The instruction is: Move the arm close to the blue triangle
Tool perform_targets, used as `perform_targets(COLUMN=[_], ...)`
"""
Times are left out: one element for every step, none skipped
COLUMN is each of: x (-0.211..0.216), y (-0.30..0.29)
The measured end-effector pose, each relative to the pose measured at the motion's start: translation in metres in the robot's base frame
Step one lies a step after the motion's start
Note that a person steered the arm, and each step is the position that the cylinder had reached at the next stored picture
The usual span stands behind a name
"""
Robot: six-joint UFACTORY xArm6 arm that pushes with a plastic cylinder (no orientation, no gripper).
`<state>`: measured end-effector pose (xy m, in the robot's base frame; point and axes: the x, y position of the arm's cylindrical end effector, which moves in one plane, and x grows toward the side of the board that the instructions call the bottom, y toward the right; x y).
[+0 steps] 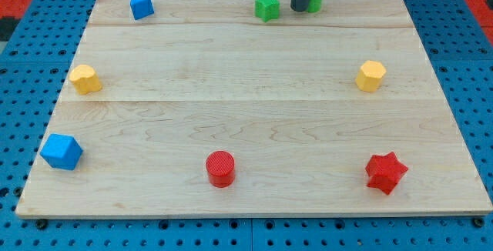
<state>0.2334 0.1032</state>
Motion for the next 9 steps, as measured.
perform_targets(x=[-0.019,-0.038,-0.042,-0.020,0.067,0.083,0.069,-0.016,-0.037], y=[0.085,0.090,0.085,-0.011,-0.037,-0.017,-0.124,-0.169,-0.167])
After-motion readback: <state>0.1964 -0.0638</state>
